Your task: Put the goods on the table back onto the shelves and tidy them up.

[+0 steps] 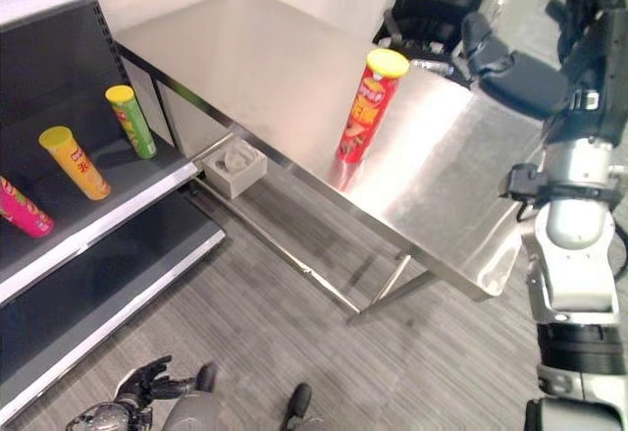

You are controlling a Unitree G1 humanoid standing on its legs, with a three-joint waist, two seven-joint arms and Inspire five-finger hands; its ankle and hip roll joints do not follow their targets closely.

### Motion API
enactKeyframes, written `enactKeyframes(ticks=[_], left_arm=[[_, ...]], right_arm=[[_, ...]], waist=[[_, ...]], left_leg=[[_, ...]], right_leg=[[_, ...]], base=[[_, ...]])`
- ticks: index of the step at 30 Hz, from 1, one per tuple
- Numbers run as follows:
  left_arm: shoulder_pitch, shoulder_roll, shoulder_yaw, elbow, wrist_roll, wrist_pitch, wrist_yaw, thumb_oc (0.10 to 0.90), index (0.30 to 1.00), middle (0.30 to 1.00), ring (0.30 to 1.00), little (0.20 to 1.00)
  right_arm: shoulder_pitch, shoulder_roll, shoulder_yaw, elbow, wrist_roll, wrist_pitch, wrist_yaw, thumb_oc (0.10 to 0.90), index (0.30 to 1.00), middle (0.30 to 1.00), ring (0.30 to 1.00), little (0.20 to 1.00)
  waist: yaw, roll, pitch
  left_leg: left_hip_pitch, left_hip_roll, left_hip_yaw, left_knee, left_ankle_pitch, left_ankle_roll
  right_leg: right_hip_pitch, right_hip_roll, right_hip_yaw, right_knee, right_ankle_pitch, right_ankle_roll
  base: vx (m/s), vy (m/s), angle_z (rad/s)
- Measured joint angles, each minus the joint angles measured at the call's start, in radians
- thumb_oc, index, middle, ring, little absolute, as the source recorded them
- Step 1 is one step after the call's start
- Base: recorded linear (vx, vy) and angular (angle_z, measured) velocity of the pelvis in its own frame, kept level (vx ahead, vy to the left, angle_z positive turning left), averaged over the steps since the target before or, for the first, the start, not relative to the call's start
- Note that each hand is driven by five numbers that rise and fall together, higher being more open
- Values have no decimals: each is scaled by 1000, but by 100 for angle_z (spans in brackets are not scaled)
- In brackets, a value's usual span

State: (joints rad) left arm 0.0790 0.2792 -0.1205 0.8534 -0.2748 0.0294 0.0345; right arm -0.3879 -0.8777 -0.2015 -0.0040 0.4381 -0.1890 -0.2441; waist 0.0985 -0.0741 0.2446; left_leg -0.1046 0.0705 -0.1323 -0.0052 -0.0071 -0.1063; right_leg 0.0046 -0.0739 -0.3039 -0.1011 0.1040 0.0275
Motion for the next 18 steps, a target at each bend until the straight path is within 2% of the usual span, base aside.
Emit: enactKeyframes(ticks=[3, 4, 6, 9, 10, 12, 16, 18], left_arm=[[-11, -7, -42, -5, 2, 10, -5, 800, 900, 900, 900, 900], [-11, -10, -44, -11, 2, 10, -7, 800, 900, 900, 900, 900], [-7, -5, -43, -40, 3, 9, -7, 800, 900, 900, 900, 900], [-24, 12, -32, -48, 3, -1, -3, 800, 900, 900, 900, 900], [-27, 15, -32, -49, 3, -2, -2, 800, 900, 900, 900, 900], [-24, 26, -30, -47, 2, -5, 0, 800, 900, 900, 900, 900], [-14, 28, -20, -39, 2, -6, -1, 800, 900, 900, 900, 900], [-19, 29, -19, -32, 2, -6, -1, 800, 900, 900, 900, 900]], right_arm=[[-2, 33, 25, -5, -1, 5, 9, 800, 900, 900, 900, 900], [4, 39, 28, -6, -1, 8, 10, 800, 900, 900, 900, 900], [21, 38, 19, -6, -1, 23, 9, 800, 900, 900, 900, 900], [41, 41, 9, -6, -6, 35, 2, 800, 900, 900, 900, 900], [41, 41, 10, -6, -9, 36, 2, 800, 900, 900, 900, 900], [41, 42, 32, -6, -27, 43, 1, 800, 900, 900, 900, 900], [23, 51, 98, -2, -38, 63, 2, 800, 900, 900, 900, 900], [23, 52, 125, 0, -38, 71, 11, 800, 900, 900, 900, 900]], waist=[[-28, 11, -3], [-33, 20, -6], [-74, 35, -13], [-92, 37, -26], [-89, 38, -30], [-89, 37, -34], [-71, 35, -32], [-66, 30, -29]], left_leg=[[49, -27, 57, -45, 46, 31], [66, -35, 88, -70, 55, 44], [73, -55, 108, -90, 73, 72], [86, -88, 131, -87, 95, 94], [89, -93, 144, -86, 97, 98], [102, -110, 161, -84, 103, 124], [129, -96, 201, -83, 90, 139], [150, -90, 199, -84, 87, 136]], right_leg=[[-3, -30, 67, 0, -3, 18], [0, -44, 69, 0, -12, 32], [2, -75, 64, 0, -21, 66], [4, -106, 75, 1, -17, 82], [0, -110, 89, 1, -12, 90], [1, -122, 106, 11, 43, 103], [-23, -113, 117, 56, 54, 105], [-18, -113, 118, 79, 55, 103]], base=[[153, 247, -54], [79, 145, -59], [94, 181, -23], [87, 203, -11], [33, 129, -22], [39, 140, -31], [23, 130, -31], [62, -21, -11]])
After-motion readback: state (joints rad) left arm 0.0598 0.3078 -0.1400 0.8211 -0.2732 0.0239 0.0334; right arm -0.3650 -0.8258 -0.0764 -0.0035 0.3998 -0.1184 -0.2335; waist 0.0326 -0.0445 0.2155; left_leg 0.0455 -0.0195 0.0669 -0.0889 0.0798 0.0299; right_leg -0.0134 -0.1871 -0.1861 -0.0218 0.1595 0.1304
